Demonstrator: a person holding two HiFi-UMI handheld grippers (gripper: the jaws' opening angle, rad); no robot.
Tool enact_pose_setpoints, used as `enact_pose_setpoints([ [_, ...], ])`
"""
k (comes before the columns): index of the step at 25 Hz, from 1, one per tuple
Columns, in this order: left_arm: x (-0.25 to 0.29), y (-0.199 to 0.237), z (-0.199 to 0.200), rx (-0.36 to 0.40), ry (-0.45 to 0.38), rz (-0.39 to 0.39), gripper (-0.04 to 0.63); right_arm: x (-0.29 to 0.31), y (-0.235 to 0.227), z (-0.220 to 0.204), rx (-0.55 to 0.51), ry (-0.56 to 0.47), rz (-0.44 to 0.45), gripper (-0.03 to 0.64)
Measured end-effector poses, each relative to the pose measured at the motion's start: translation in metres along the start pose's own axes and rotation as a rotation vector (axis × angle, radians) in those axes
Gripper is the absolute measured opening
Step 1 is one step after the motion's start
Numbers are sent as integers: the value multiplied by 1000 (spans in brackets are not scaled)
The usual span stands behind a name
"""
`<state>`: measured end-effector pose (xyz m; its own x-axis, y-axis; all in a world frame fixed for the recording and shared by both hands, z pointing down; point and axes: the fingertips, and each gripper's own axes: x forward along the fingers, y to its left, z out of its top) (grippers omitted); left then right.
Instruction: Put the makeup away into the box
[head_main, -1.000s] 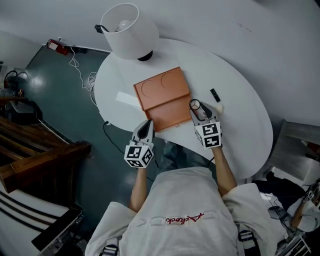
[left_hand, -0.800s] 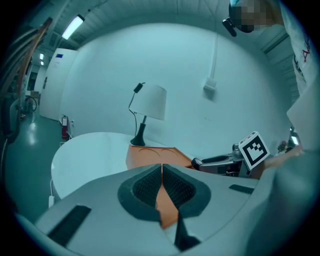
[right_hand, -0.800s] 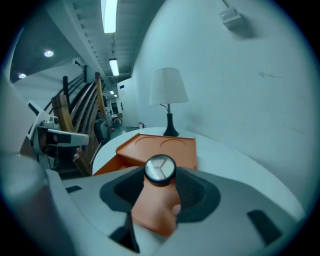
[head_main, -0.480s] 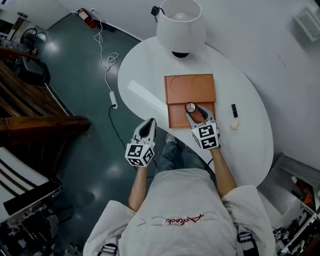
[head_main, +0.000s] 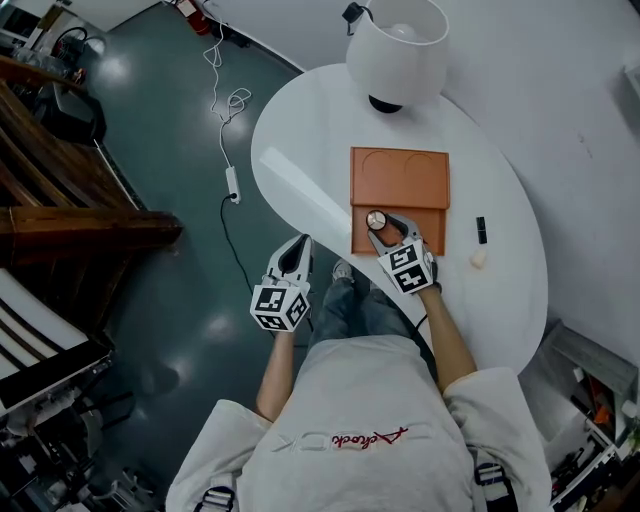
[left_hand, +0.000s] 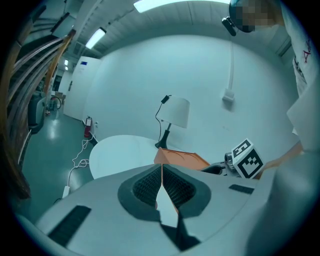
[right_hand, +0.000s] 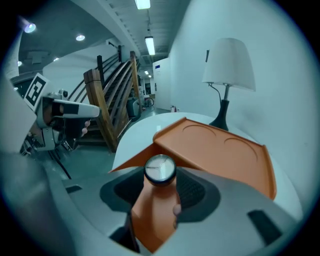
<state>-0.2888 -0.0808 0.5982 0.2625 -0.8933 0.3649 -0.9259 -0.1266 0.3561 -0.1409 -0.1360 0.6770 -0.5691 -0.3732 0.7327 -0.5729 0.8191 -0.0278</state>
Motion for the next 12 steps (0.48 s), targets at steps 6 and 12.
enact_pose_setpoints([
  [6,6,7,-2,-7,7,1,15,23,3,-18,1,95,41,213],
  [12,10,13,-1,-13,12,4,15,33,5,-28,-2,207,64,213],
])
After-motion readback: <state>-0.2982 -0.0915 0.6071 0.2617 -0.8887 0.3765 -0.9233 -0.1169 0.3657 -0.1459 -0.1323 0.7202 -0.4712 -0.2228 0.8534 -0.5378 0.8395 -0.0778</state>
